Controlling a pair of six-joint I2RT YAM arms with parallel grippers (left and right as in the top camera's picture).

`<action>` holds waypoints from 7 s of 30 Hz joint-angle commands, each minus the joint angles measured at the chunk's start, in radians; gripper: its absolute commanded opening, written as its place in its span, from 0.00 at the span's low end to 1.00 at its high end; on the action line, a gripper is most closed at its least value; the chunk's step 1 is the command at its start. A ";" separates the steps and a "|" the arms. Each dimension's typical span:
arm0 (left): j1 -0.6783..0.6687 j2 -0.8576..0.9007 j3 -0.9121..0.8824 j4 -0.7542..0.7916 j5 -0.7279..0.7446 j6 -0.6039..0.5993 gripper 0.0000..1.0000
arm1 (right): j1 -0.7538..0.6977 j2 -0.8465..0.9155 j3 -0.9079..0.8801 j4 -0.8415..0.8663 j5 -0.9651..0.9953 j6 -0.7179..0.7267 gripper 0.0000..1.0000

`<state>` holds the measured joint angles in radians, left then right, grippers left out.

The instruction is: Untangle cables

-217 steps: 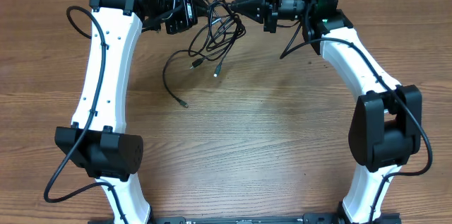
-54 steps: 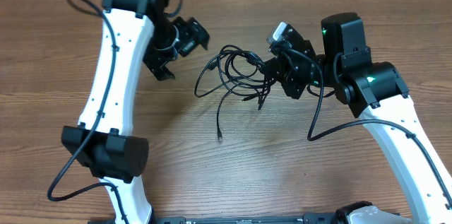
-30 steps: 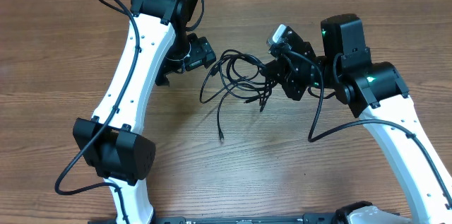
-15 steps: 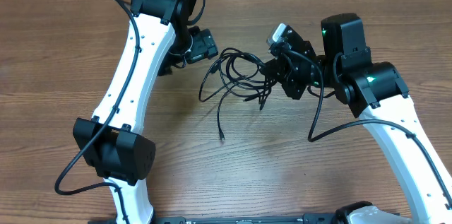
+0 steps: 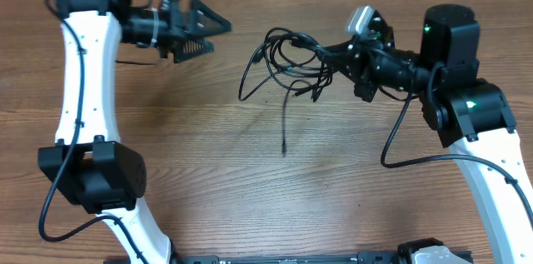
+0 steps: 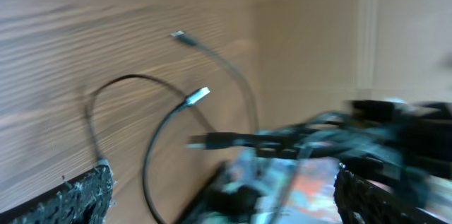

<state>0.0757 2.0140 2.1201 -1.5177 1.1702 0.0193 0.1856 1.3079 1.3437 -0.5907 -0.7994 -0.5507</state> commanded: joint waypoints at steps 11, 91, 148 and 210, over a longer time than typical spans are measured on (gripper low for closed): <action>0.013 -0.023 0.024 0.012 0.409 -0.304 1.00 | -0.017 -0.003 0.008 0.349 -0.167 -0.008 0.04; -0.122 -0.023 0.024 0.129 0.166 0.447 0.04 | -0.004 0.129 0.007 0.213 -0.020 0.220 0.57; -0.113 -0.023 0.024 0.047 -0.241 0.333 0.99 | 0.097 0.326 0.006 0.087 0.194 -0.100 0.04; -0.404 -0.023 0.024 0.099 -0.571 0.969 0.64 | 0.140 0.326 0.005 -0.196 0.034 0.229 0.04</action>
<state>-0.3210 2.0140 2.1231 -1.4117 0.5686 0.9752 0.3279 1.6451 1.3418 -0.8009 -0.7319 -0.3149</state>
